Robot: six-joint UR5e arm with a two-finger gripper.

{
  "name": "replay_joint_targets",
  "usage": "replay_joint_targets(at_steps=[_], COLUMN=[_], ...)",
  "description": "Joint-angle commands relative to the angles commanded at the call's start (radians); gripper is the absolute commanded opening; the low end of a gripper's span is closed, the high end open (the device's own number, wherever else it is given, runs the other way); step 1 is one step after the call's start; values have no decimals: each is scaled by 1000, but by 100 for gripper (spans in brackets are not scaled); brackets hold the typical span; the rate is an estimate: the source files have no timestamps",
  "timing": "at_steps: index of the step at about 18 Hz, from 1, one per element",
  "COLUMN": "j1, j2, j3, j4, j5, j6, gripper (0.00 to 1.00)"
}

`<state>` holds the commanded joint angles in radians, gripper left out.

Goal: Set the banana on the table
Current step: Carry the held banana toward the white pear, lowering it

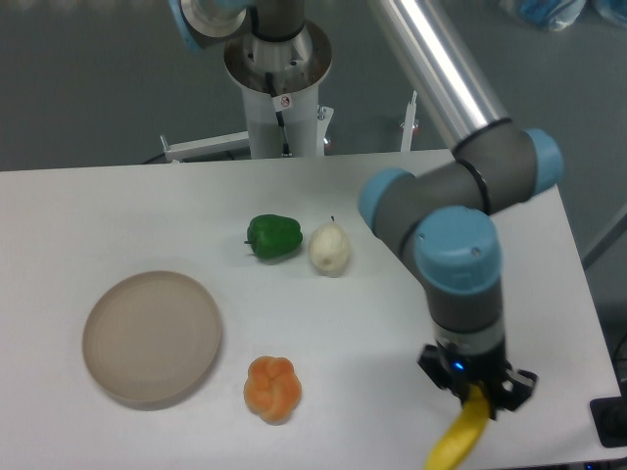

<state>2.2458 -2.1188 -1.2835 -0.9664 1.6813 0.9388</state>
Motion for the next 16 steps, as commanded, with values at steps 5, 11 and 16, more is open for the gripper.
replay_joint_targets(at_steps=[5, 11, 16], j1=[6, 72, 106], j2=[77, 115, 120], j3=[-150, -286, -332], j4=[20, 28, 34], j5=[-5, -12, -115], j6=[72, 319, 298], gripper=[19, 19, 19])
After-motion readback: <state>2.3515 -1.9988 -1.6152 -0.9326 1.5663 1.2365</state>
